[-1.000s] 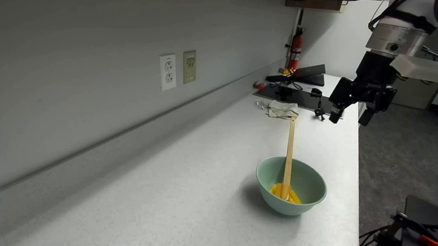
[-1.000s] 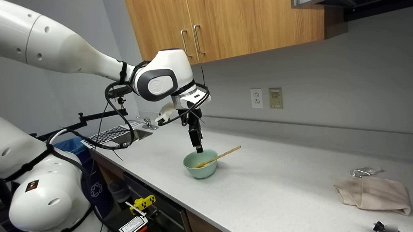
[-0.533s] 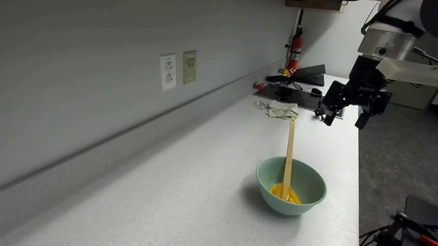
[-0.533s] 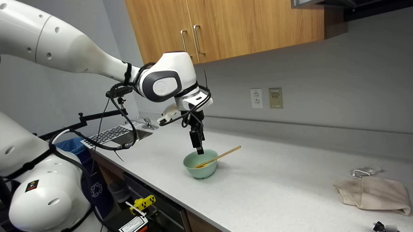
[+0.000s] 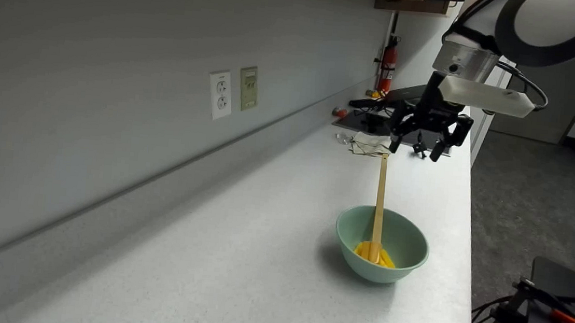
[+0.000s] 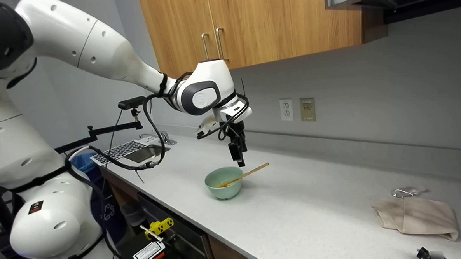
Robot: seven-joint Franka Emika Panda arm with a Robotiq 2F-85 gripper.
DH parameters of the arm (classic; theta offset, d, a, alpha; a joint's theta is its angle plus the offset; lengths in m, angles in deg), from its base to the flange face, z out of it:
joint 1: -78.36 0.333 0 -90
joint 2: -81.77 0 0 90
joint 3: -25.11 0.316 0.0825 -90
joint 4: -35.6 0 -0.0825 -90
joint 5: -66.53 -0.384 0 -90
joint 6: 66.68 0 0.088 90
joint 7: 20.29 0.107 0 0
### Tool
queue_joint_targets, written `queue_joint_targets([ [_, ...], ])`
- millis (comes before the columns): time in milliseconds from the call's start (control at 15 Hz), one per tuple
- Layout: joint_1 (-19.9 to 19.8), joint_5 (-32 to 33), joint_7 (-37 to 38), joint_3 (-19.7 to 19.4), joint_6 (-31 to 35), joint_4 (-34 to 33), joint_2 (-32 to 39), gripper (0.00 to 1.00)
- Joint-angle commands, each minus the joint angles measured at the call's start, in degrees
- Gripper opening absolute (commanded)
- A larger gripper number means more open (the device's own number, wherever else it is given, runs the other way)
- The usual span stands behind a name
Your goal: Mix the contents of the bowl with the spatula
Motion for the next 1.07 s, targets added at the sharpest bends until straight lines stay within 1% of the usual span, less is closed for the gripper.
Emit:
queue_joint_targets([
  [0, 0.8, 0.2, 0.3, -0.9, 0.4, -0.6, 0.9, 1.00],
  [133, 0.9, 0.5, 0.9, -0.9, -0.3, -0.7, 1.0, 1.00],
  [200, 0.7, 1.7, 1.7, -0.7, -0.3, -0.4, 1.0, 1.00],
  [733, 1.0, 2.9, 6.6, -1.0, 0.5, -3.3, 6.8, 1.00],
  [800, 1.3, 2.4, 6.3, -1.2, 0.6, -3.7, 7.3, 1.00],
  [867, 1.4, 2.0, 4.9, -1.5, 0.3, -1.7, 5.5, 1.00],
  [1000, 1.5, 2.0, 5.0, -1.6, 0.3, -2.4, 6.3, 1.00],
])
